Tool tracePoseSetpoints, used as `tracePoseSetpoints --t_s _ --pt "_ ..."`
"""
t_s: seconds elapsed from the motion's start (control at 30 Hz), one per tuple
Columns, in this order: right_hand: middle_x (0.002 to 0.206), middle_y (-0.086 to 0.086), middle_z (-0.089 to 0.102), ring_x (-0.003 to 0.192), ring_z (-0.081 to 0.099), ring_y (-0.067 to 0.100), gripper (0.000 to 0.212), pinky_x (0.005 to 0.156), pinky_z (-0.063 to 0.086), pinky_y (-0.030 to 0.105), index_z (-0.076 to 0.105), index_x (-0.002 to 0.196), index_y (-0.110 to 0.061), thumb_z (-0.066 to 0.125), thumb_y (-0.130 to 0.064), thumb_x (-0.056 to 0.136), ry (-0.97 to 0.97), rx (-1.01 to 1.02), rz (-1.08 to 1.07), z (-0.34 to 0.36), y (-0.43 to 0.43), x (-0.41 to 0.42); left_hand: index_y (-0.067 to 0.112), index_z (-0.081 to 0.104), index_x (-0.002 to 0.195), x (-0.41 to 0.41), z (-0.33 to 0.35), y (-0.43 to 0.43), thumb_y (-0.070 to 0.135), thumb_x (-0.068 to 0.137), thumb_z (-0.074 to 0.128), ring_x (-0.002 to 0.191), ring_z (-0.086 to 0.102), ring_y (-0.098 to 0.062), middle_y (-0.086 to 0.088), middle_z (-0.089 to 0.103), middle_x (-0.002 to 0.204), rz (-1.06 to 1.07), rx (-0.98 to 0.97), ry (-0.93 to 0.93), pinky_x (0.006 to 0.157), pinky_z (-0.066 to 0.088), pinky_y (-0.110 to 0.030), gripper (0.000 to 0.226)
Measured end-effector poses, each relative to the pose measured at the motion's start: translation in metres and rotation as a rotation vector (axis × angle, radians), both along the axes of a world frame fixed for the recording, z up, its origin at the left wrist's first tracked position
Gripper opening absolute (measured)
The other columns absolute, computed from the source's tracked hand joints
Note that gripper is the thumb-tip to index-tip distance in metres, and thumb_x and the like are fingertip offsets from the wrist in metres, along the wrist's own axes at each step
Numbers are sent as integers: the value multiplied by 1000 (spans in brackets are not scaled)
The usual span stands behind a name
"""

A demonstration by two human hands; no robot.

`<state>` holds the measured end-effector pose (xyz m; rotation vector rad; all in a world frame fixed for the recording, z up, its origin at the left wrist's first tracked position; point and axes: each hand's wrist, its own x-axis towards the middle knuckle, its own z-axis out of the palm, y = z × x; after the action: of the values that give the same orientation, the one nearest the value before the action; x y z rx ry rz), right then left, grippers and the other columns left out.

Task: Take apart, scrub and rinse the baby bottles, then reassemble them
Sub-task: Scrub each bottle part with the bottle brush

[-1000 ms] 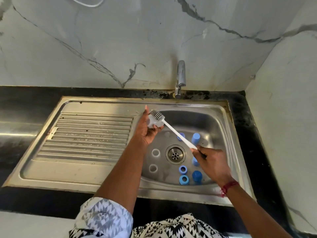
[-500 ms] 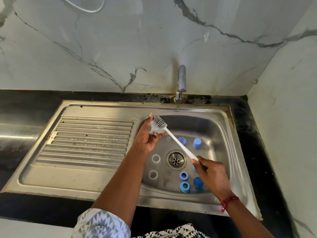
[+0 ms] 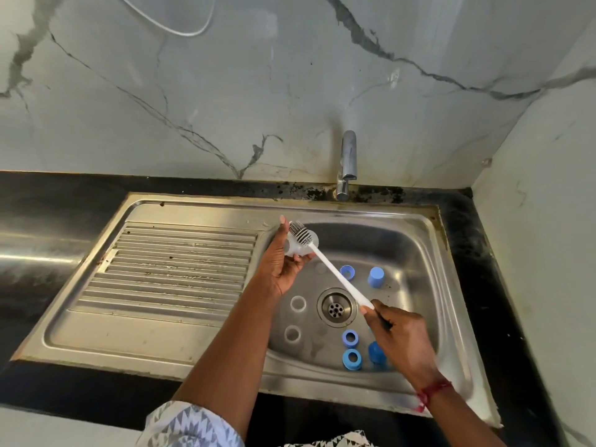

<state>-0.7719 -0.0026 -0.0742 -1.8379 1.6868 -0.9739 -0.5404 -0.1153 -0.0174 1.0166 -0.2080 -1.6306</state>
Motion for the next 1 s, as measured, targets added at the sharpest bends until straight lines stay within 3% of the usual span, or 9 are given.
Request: tracePoseSetpoints --t_s 0.13,0.23,0.33,0.4,0.53,0.73,0.9,0.97,1.0 --pt "58 0 62 50 56 12 43 53 49 31 67 74 -20 53 -57 91 -16 128 -23 0 -4 -7 4 57 118 5 -1 1 36 75 72 110 66 -38 -22 65 121 -28 -39 -25 90 55 -52 55" --pt "54 0 57 46 48 9 45 50 45 25 65 71 -18 53 -57 91 12 188 -47 1 -7 -11 7 62 114 9 0 5 26 81 71 107 65 -37 -21 67 115 -108 -29 -62 63 56 -23 39" --pt "52 2 52 44 41 7 39 46 36 19 66 69 -17 60 -48 92 5 158 -54 2 -10 -15 7 58 119 11 -3 8 12 82 67 102 62 -35 -22 62 120 -167 -3 -103 46 46 -19 38" --pt "50 -1 53 45 46 6 40 46 39 17 70 74 -20 55 -54 90 32 123 -27 1 -9 -13 12 57 121 14 -4 7 -3 83 63 100 62 -33 -21 61 123 -161 0 -98 47 45 -22 41" --pt "61 -2 64 55 62 9 45 54 51 30 74 84 -26 51 -63 92 7 23 16 -9 -3 -12 14 63 118 24 -3 6 -18 82 59 107 63 -32 -17 66 121 -218 -69 -117 62 57 -31 48" --pt "48 -4 47 45 48 13 33 45 43 31 67 70 -22 60 -46 92 58 -16 -42 -5 -8 -17 9 54 133 24 0 3 -22 77 61 99 67 -25 -14 57 123 -375 -125 -495 89 58 -47 64" --pt "54 -4 56 47 52 9 42 48 46 29 75 80 -22 52 -54 94 108 -125 34 -7 -5 -14 23 62 104 14 -2 3 -18 67 73 96 63 -17 4 67 97 -320 -169 -873 78 57 -28 56" --pt "54 -5 55 48 53 8 43 47 46 30 75 81 -22 50 -54 95 113 -119 33 -8 -4 -16 20 62 111 14 -2 3 -11 67 76 93 63 -14 7 67 98 -332 -154 -998 74 53 -17 56" --pt "53 -6 53 47 51 9 41 46 45 29 74 80 -22 52 -53 96 104 -103 10 -8 -5 -17 18 61 120 15 -4 3 -6 67 79 96 63 -15 5 67 103 -356 -145 -1062 78 54 -20 61"
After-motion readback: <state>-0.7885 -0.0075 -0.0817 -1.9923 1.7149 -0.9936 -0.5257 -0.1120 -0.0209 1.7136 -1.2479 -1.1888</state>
